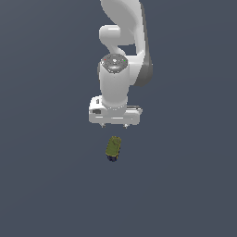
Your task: Pick up the object and move it to a goal position.
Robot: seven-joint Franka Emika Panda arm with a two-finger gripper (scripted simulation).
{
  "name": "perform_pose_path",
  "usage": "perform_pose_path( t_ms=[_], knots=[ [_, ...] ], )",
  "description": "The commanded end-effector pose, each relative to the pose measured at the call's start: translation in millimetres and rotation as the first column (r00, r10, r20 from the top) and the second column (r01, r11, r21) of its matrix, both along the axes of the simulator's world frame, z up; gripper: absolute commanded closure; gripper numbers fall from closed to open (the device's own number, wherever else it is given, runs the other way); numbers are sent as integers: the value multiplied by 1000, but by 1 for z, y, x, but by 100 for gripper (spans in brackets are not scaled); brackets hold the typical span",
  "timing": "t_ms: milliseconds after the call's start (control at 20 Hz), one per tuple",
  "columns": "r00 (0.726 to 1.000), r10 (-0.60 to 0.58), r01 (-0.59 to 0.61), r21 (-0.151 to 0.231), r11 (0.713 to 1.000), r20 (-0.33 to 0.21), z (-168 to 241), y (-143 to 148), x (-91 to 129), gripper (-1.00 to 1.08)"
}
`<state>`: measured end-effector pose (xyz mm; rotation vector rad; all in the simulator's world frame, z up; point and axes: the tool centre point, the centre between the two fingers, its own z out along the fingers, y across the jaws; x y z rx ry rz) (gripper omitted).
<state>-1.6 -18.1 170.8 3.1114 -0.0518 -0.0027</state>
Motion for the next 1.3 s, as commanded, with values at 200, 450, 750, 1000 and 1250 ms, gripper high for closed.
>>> perform_pose_path(
  t_ms=[200, 450, 750, 1000, 1250],
  knots=[
    [1000, 19, -19, -5, 1000, -3, 0, 2, -1, -92],
    [998, 67, -68, -16, 998, -10, 2, 8, -4, -92],
    [998, 66, -66, -16, 998, -10, 1, 8, -3, -92],
    [999, 34, -34, -11, 999, -8, -5, 6, 4, -92],
    [999, -33, 33, 1, 999, -4, -19, 4, 18, -92]
  ],
)
